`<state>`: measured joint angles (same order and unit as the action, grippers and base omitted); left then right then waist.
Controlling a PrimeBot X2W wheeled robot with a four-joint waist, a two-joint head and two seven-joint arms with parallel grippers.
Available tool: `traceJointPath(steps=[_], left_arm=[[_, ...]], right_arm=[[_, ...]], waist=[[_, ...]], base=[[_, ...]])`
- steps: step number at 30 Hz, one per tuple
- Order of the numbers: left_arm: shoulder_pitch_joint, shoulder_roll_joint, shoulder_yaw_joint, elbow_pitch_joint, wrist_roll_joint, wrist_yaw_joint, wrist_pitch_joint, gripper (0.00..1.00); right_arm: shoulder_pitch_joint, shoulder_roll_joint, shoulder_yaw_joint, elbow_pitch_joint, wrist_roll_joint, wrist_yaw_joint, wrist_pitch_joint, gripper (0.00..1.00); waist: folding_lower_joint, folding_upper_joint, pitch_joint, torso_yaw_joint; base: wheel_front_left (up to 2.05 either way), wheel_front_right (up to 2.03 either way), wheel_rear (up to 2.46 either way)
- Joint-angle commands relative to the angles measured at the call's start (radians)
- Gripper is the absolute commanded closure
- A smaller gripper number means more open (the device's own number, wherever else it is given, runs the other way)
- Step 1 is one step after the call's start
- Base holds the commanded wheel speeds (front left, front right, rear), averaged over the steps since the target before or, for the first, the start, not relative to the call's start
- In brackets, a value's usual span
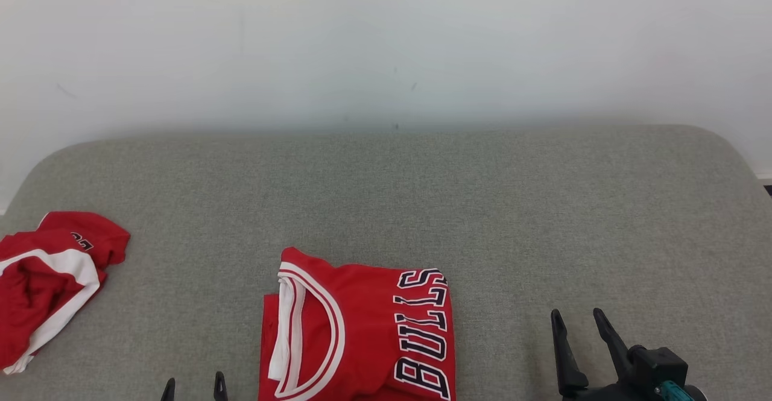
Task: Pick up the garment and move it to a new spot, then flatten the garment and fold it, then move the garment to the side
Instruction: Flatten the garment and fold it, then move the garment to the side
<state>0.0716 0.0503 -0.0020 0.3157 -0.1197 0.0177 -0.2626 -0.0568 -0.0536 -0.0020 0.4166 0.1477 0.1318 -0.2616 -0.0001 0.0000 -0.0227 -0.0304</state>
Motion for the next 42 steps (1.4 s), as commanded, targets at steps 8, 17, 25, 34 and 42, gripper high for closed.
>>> traceJointPath(steps=[8,17,25,34,42], left_arm=[[0.032,0.000,0.009,-0.005,0.009,-0.008,-0.003,0.00],[0.016,0.000,-0.006,0.000,0.001,-0.011,-0.003,0.00],[0.010,0.000,-0.031,0.016,-0.010,-0.012,-0.003,0.00],[-0.002,0.000,-0.035,0.018,0.001,-0.015,-0.003,0.00],[-0.016,0.000,-0.049,0.024,-0.006,-0.012,-0.003,0.00]], right_arm=[[0.029,0.004,0.008,0.001,0.025,-0.003,-0.004,0.00],[0.008,0.004,0.092,0.012,0.067,-0.003,-0.004,0.00],[-0.087,0.003,0.286,0.161,0.282,-0.003,-0.004,0.00],[-0.206,0.003,0.330,0.302,0.468,-0.003,-0.004,0.00],[-0.275,0.003,0.425,0.437,0.617,-0.003,-0.001,0.72]], waist=[[0.0001,0.0000,-0.026,-0.024],[0.0001,0.0000,-0.004,0.001],[0.0001,0.0000,0.023,0.063],[0.0001,0.0000,0.056,0.118],[0.0001,0.0000,0.073,0.125]], base=[[0.00,0.00,0.00],[0.00,0.00,0.00],[0.00,0.00,0.00],[0.00,0.00,0.00],[0.00,0.00,0.00]])
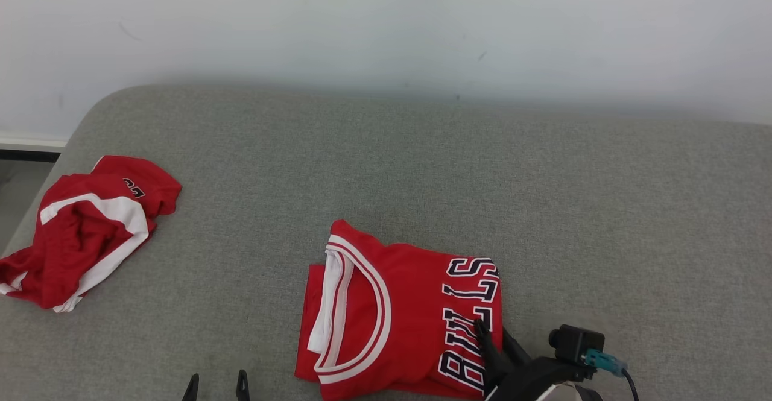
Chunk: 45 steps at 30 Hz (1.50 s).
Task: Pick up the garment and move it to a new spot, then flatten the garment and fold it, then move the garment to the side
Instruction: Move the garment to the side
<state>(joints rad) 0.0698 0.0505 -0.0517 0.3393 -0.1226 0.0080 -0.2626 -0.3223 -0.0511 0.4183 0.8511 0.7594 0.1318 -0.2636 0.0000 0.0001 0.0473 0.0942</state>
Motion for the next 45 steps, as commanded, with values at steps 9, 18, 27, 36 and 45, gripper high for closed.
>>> traceJointPath(steps=[9,18,27,36,45], left_arm=[[-0.033,0.000,-0.017,0.003,-0.019,0.009,-0.003,0.00],[-0.045,0.000,-0.027,-0.012,-0.032,0.007,-0.003,0.00],[-0.080,0.000,-0.068,-0.020,-0.052,0.009,-0.003,0.00],[-0.118,0.000,-0.093,-0.016,-0.052,0.013,-0.003,0.00],[-0.139,0.001,-0.114,-0.010,-0.040,0.004,-0.003,0.00]], right_arm=[[-0.078,-0.006,0.015,0.041,-0.039,-0.003,0.000,1.00],[-0.027,-0.031,-0.122,-0.001,-0.297,-0.003,-0.001,1.00],[-0.003,-0.032,-0.209,-0.027,-0.435,-0.003,-0.001,1.00],[-0.007,-0.014,-0.232,-0.054,-0.447,-0.003,-0.001,1.00],[0.008,-0.007,-0.239,-0.075,-0.438,-0.003,-0.001,1.00]], waist=[[0.0000,-0.0001,0.009,-0.015],[0.0000,-0.0001,-0.018,-0.125],[0.0000,-0.0001,-0.011,-0.343],[0.0000,-0.0001,0.012,-0.540],[0.0000,-0.0001,0.036,-0.601]], base=[[0.00,0.00,0.00],[0.00,0.00,0.00],[0.00,0.00,0.00],[0.00,0.00,0.00],[0.00,0.00,0.00]])
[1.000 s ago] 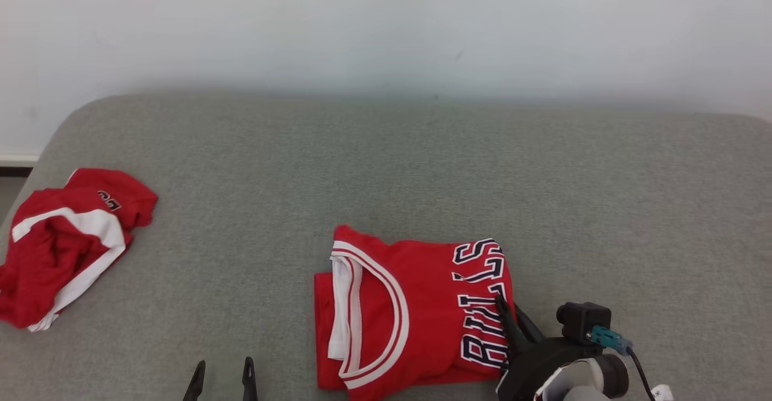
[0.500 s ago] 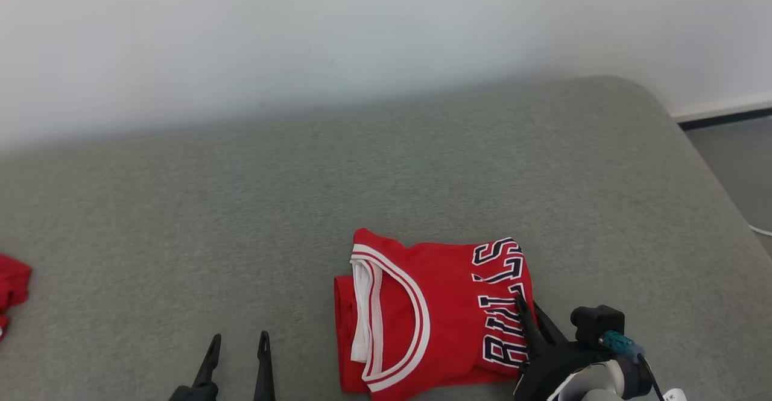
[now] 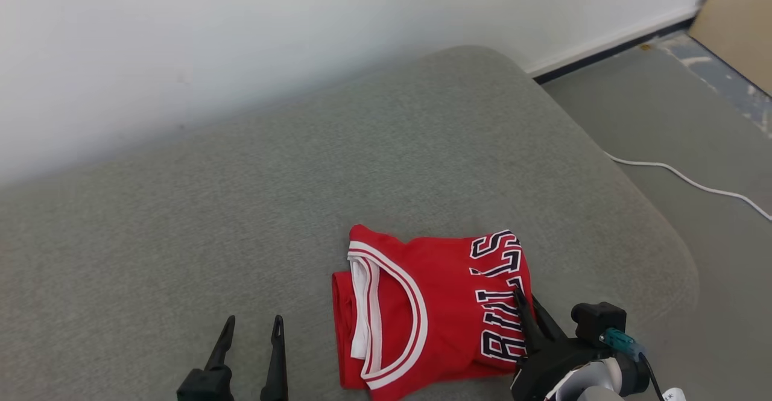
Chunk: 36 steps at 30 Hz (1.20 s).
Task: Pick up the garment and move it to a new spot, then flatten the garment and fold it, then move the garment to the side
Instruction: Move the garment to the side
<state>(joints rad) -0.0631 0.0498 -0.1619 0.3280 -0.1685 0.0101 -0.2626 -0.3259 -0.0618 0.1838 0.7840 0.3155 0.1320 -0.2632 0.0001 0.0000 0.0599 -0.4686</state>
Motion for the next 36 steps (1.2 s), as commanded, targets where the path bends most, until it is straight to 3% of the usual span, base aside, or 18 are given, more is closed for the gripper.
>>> traceJointPath(steps=[1,13,23,31,36], left_arm=[[-0.010,0.001,-0.007,0.004,0.004,-0.001,-0.003,0.00],[-0.058,0.002,-0.038,-0.017,0.024,-0.014,-0.003,0.00],[-0.147,0.002,-0.050,-0.069,0.089,-0.024,-0.003,0.00],[-0.195,0.002,-0.039,-0.124,0.133,-0.023,-0.003,0.00],[-0.202,0.012,-0.029,-0.154,0.152,-0.025,-0.003,0.00]], right_arm=[[0.015,0.004,-0.009,-0.010,0.006,-0.003,-0.001,1.00],[-0.075,-0.028,-0.046,-0.033,-0.021,-0.003,-0.001,1.00],[-0.311,-0.156,-0.131,0.044,-0.063,-0.003,-0.001,1.00],[-0.473,-0.303,-0.335,0.195,-0.197,-0.003,-0.001,1.00],[-0.497,-0.389,-0.555,0.246,-0.308,-0.003,-0.001,1.00]], waist=[[-0.0001,0.0000,0.026,-0.033],[-0.0001,0.0000,0.139,0.132],[-0.0001,0.0000,0.308,0.294],[-0.0001,0.0000,0.391,0.376],[-0.0001,0.0000,0.410,0.394]], base=[[0.00,0.00,0.00],[0.00,0.00,0.00],[0.00,0.00,0.00],[0.00,0.00,0.00],[0.00,0.00,0.00]])
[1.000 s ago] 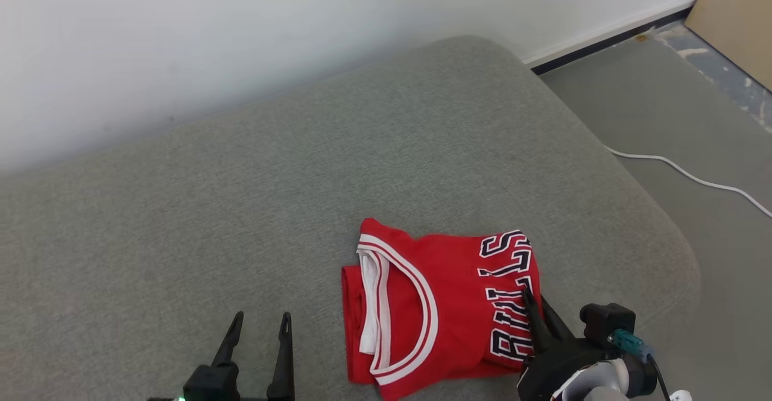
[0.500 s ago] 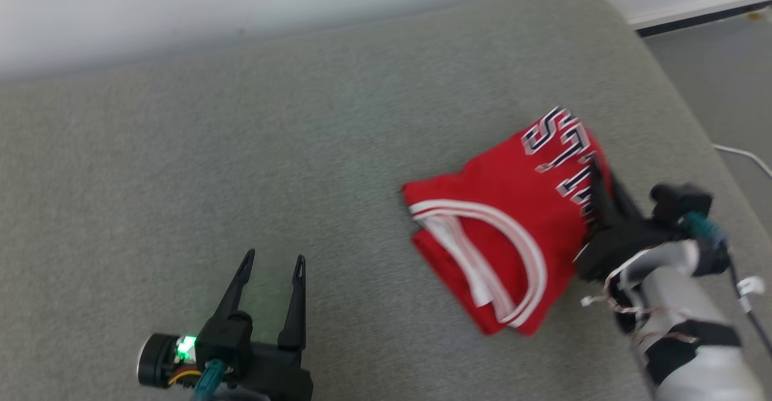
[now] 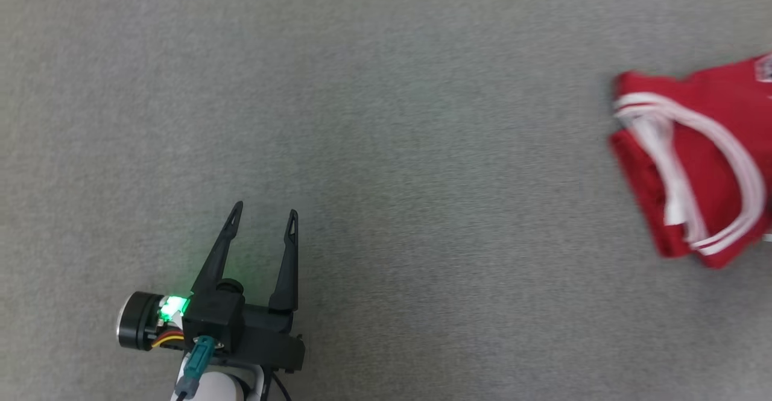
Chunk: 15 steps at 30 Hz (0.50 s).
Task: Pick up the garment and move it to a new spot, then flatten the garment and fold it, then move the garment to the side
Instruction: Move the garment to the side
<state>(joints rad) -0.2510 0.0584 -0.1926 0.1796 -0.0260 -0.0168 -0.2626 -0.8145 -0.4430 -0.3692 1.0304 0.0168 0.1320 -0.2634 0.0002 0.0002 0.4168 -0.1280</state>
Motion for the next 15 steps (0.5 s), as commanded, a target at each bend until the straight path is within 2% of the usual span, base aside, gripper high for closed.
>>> traceJointPath(steps=[1,7,13,14,15], left_arm=[[-0.015,0.004,0.002,-0.007,0.013,0.002,-0.003,0.00],[-0.013,0.008,0.004,-0.011,0.020,0.001,-0.003,0.00],[-0.014,0.018,0.008,-0.006,0.022,0.003,-0.003,0.00],[-0.017,0.020,0.009,-0.005,0.022,0.005,-0.003,0.00],[-0.018,0.022,0.011,-0.005,0.022,0.006,-0.003,0.00]], right_arm=[[-0.007,-0.021,-0.042,0.002,-0.036,-0.003,-0.001,1.00],[-0.002,-0.073,-0.266,0.000,-0.186,-0.003,-0.001,1.00],[-0.034,-0.092,-0.389,-0.006,-0.316,-0.003,-0.001,1.00],[-0.039,-0.090,-0.405,-0.005,-0.336,-0.003,-0.001,0.65],[-0.048,-0.084,-0.423,-0.014,-0.345,-0.003,-0.001,0.00]], waist=[[-0.0002,-0.0002,0.054,0.055],[-0.0002,-0.0002,0.055,0.056],[-0.0002,-0.0002,0.055,0.053],[-0.0002,-0.0002,0.054,0.053],[-0.0002,-0.0002,0.052,0.054]], base=[[0.00,0.00,0.00],[0.00,0.00,0.00],[0.00,0.00,0.00],[0.00,0.00,0.00],[0.00,0.00,0.00]])
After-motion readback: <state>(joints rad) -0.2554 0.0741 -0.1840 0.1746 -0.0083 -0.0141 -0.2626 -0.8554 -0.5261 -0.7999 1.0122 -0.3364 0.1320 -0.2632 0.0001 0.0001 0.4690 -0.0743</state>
